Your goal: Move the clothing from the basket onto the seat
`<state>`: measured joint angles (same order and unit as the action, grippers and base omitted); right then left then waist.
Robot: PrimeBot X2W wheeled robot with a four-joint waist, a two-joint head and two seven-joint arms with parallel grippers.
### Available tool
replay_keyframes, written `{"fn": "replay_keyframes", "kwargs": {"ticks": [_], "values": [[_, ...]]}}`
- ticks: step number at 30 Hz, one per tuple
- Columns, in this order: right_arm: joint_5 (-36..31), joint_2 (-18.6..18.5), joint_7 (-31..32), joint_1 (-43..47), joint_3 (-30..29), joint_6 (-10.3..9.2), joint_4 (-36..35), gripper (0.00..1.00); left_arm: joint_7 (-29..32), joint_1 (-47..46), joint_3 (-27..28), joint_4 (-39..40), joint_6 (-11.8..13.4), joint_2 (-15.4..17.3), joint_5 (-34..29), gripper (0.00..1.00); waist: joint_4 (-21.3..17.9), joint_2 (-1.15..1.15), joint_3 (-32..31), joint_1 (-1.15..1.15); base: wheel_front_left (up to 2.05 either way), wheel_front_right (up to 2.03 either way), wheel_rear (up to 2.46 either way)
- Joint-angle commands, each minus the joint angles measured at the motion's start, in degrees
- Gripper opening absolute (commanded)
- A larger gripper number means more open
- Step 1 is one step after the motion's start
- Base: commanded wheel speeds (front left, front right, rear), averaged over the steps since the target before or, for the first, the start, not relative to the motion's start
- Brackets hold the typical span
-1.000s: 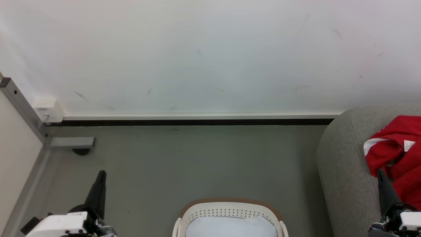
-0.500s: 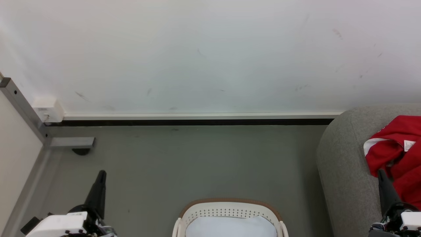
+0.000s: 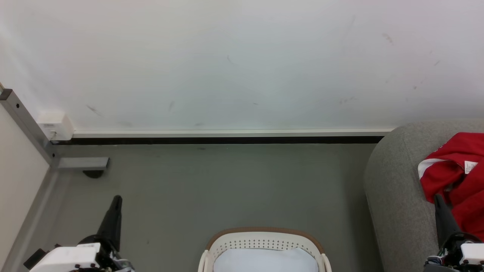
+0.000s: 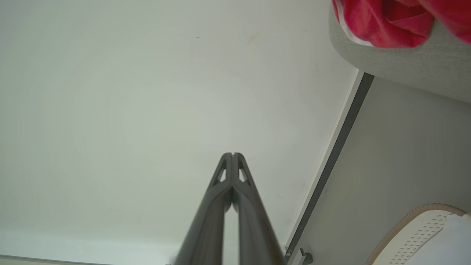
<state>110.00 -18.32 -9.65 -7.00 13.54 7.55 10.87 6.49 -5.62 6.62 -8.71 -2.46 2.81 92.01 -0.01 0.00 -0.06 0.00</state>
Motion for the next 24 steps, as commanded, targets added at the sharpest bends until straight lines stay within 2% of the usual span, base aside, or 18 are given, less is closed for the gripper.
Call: {"fn": "replay_keyframes", "kwargs": {"ticks": [1, 24], "values": [[0.3, -0.6, -0.4, -0.5, 0.1, -0.12, -0.3, 0.00, 0.2, -0.4, 0.1, 0.2, 0.0, 0.1, 0.7, 0.00, 0.0, 0.00, 0.0, 0.00, 0.00, 0.00, 0.00], [1.4, -1.5, -1.4, -0.7, 1.5, -0.12, -0.8, 0.00, 0.2, -0.4, 0.1, 0.3, 0.0, 0.1, 0.7, 0.00, 0.0, 0.00, 0.0, 0.00, 0.00, 0.00, 0.00]]}}
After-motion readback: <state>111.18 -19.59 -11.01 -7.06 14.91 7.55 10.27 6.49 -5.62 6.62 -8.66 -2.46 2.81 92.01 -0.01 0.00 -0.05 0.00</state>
